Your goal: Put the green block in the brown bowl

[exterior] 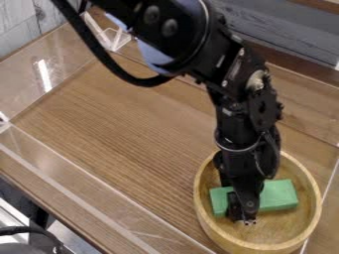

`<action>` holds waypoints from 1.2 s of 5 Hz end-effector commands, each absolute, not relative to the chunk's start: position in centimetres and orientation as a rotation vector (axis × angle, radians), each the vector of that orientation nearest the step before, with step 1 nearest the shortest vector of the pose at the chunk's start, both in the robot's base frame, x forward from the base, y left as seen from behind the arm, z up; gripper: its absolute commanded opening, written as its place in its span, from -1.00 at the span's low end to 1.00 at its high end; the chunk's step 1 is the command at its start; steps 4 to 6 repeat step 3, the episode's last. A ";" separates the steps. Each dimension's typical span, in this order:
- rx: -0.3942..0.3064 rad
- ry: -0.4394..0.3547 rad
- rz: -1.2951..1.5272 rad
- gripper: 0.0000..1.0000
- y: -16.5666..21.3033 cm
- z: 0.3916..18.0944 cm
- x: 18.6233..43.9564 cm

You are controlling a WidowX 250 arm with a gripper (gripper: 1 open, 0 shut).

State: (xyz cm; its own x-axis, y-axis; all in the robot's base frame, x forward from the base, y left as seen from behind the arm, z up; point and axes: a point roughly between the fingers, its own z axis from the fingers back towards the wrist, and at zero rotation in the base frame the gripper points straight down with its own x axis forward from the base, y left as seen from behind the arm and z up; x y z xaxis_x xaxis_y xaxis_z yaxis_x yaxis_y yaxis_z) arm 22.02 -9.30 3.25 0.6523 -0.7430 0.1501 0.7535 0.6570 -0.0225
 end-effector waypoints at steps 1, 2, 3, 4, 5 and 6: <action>-0.084 -0.177 -0.836 -1.00 -9.2 4.1 23.0; -0.087 -0.177 -0.839 -1.00 -9.2 4.0 23.0; -0.090 -0.177 -0.841 -1.00 -9.2 3.9 22.9; -0.090 -0.177 -0.841 -1.00 -9.2 3.9 22.9; -0.090 -0.177 -0.841 -1.00 -9.2 3.9 22.9; -0.090 -0.177 -0.841 -1.00 -9.2 3.9 22.9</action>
